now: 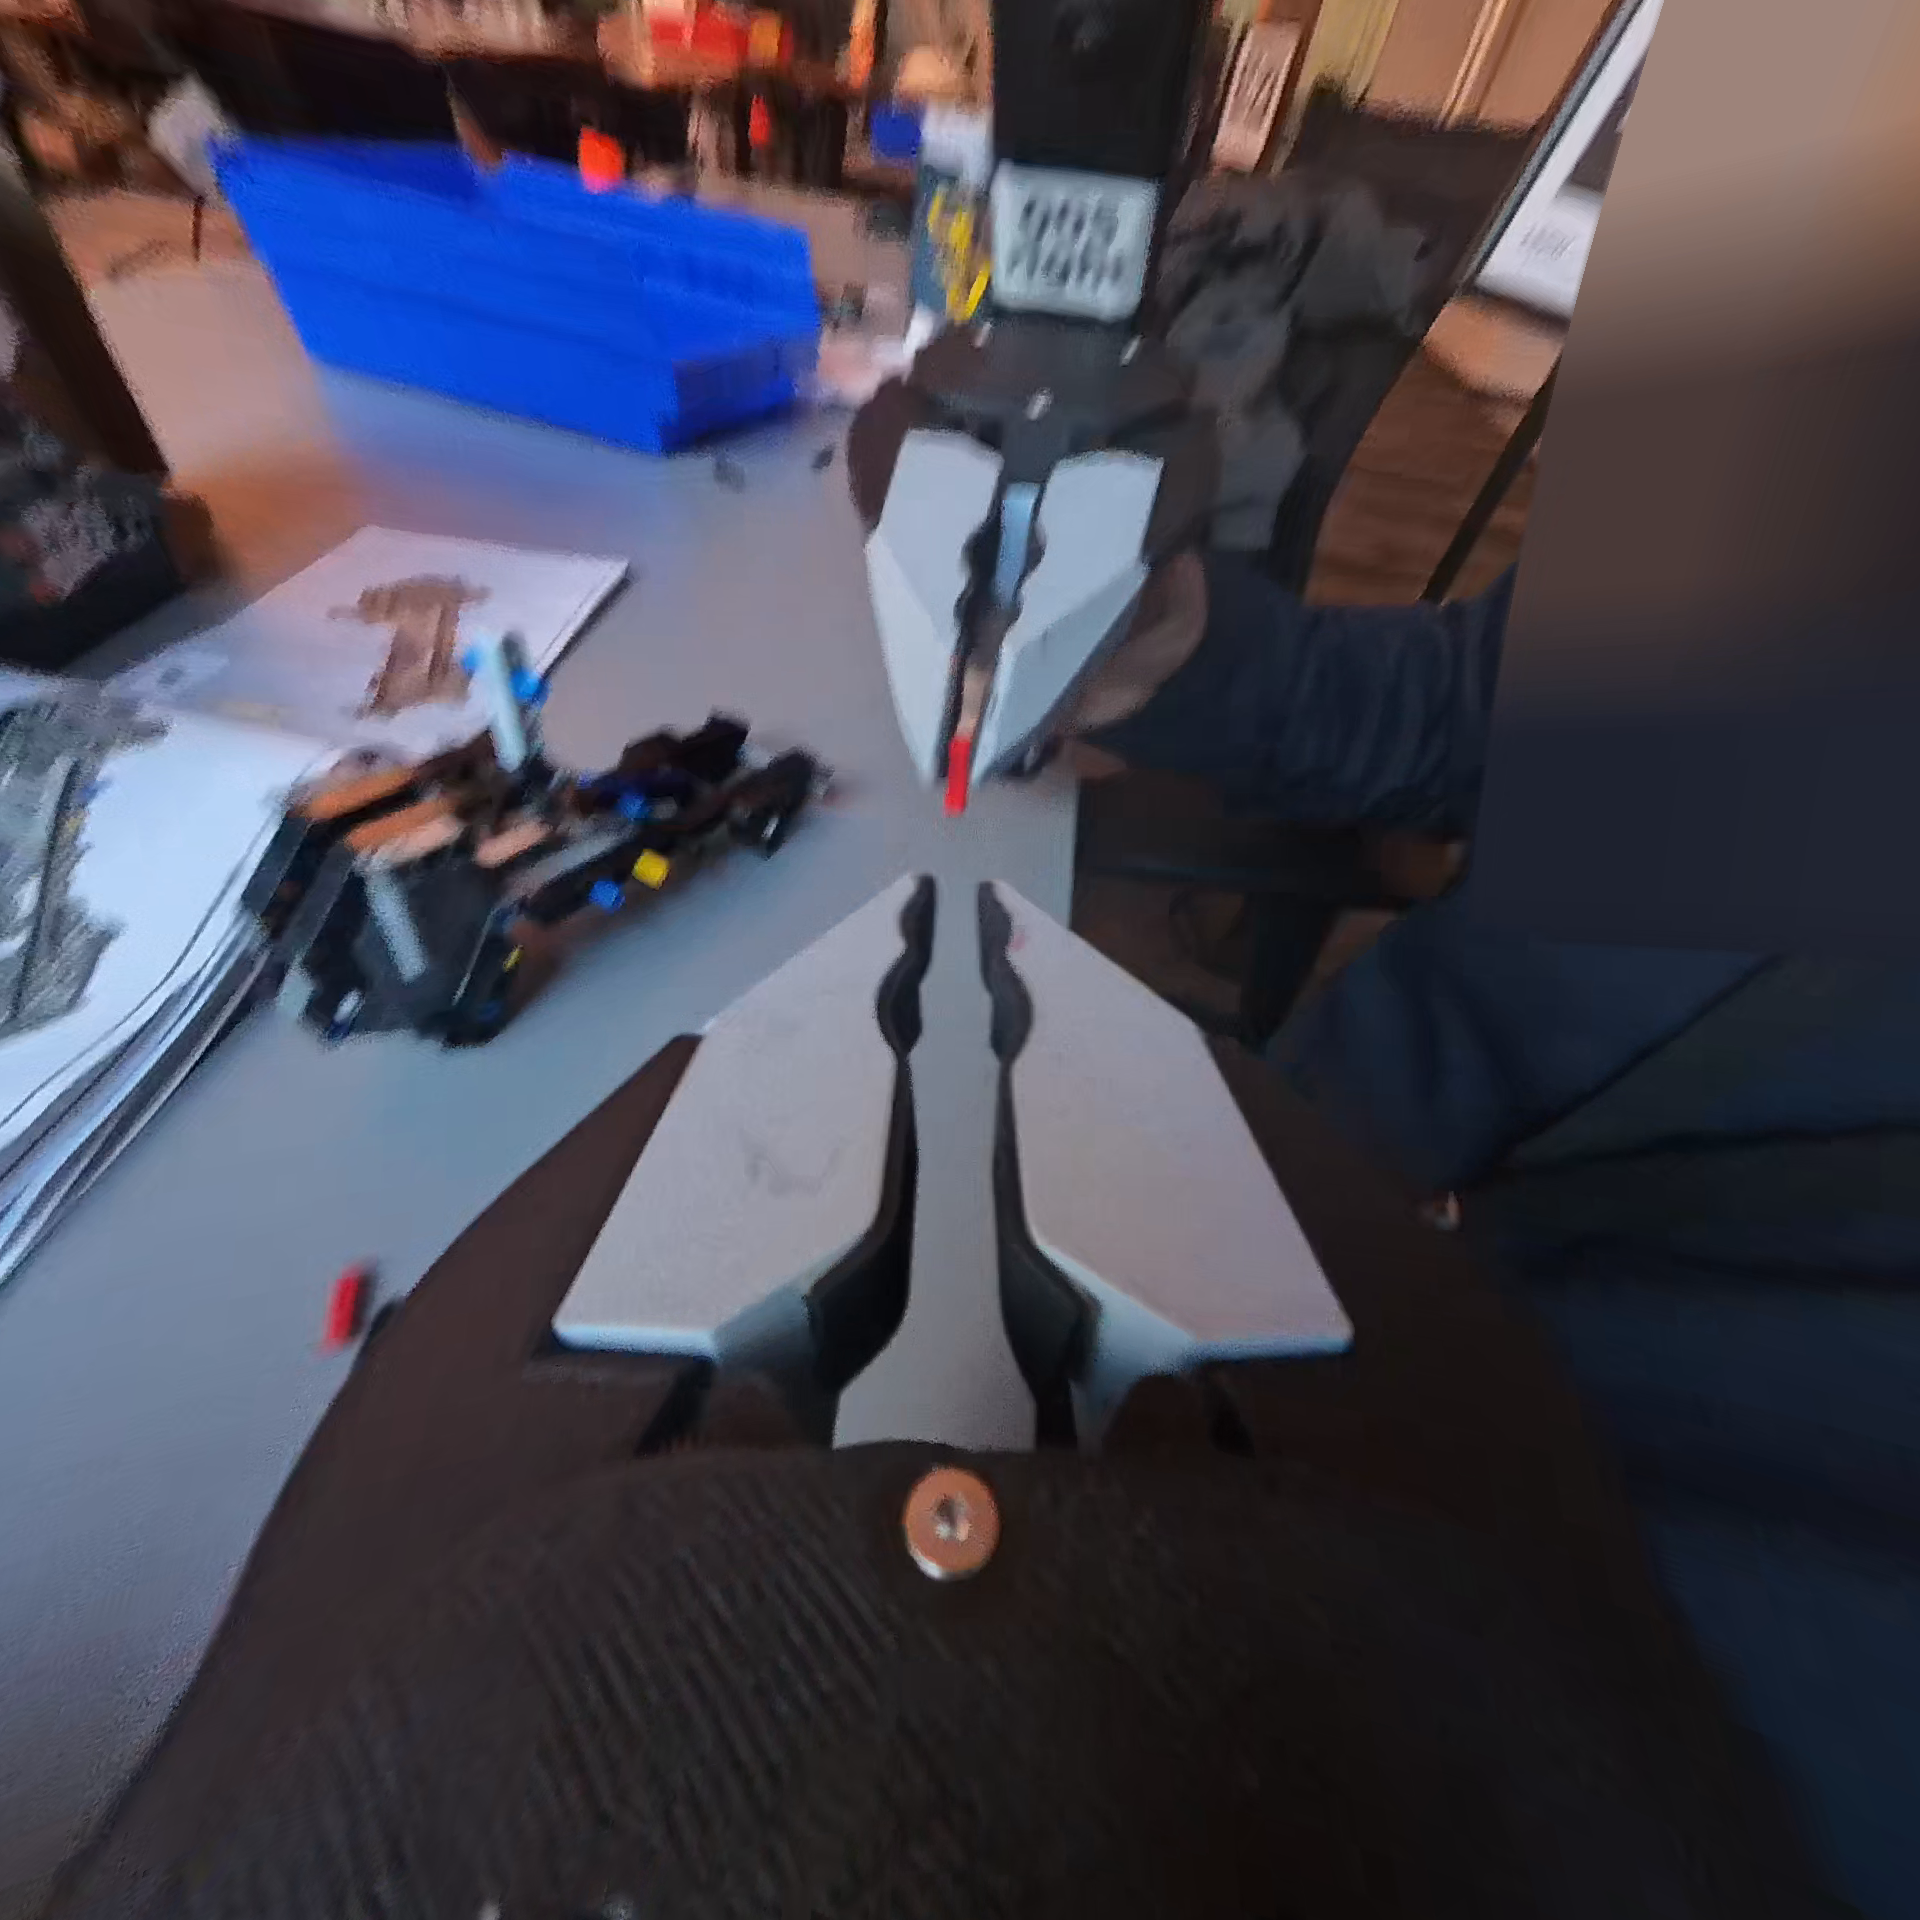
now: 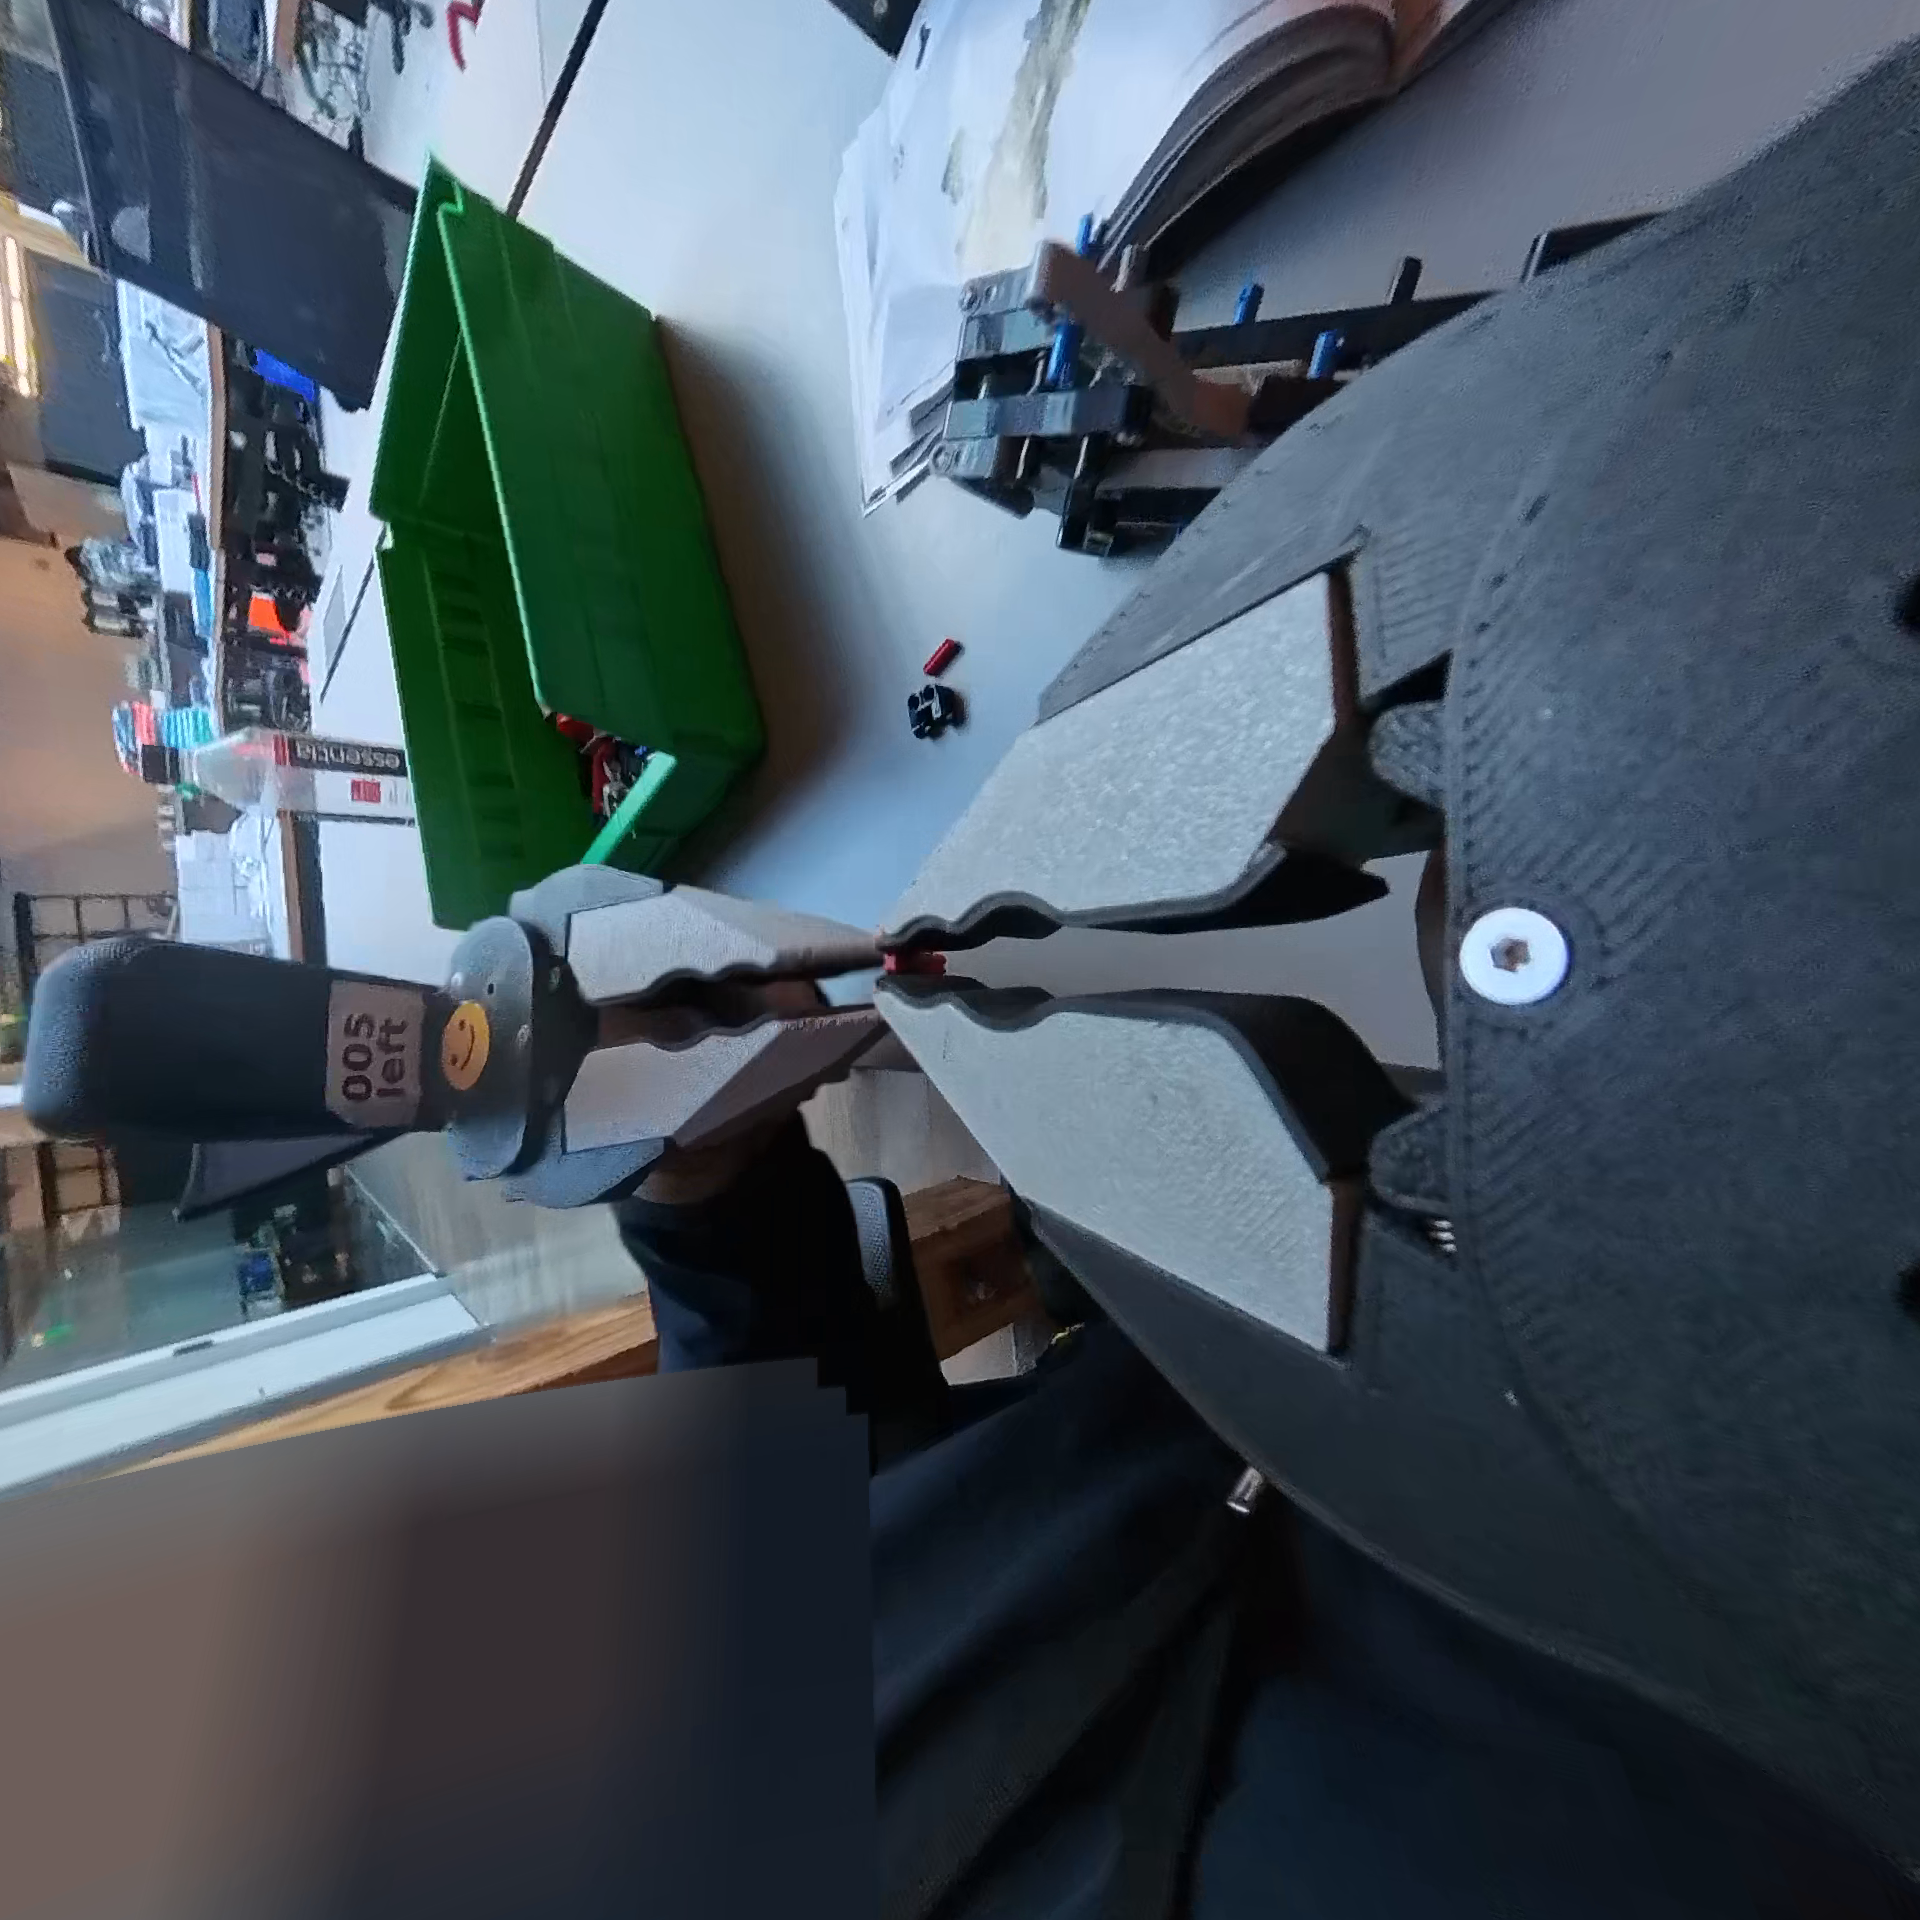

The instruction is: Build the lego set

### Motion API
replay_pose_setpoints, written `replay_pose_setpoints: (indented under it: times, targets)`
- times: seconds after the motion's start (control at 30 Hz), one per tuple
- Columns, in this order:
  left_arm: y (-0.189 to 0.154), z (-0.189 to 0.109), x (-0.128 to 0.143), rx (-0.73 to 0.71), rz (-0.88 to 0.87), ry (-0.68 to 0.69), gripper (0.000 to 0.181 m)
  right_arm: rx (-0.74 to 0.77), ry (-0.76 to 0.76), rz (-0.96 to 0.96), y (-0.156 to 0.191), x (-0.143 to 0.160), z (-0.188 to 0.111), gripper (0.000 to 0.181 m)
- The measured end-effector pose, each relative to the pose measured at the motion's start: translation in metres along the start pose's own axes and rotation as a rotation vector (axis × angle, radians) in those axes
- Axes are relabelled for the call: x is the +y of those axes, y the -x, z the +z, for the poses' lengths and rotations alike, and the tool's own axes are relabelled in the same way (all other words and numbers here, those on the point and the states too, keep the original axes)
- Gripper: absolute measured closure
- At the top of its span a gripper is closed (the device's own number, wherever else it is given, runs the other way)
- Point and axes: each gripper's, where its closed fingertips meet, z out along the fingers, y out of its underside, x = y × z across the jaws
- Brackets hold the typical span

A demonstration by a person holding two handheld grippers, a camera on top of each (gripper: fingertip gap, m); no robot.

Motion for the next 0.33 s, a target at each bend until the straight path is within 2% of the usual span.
replay_pose_setpoints:
  times: [0.1, 0.2, 0.33]
  targets:
    - [0.029, -0.021, 0.037, -0.074, -0.097, 0.231, 0.155, 0.018, -0.001, 0.045, -0.009, 0.004, 0.0, 0.181]
    - [0.056, -0.028, 0.054, -0.18, -0.098, 0.274, 0.155, 0.022, 0.006, 0.057, -0.014, 0.009, 0.003, 0.181]
    - [0.061, -0.01, 0.062, -0.145, -0.103, 0.316, 0.156, 0.027, 0.011, 0.055, -0.018, 0.013, 0.008, 0.181]
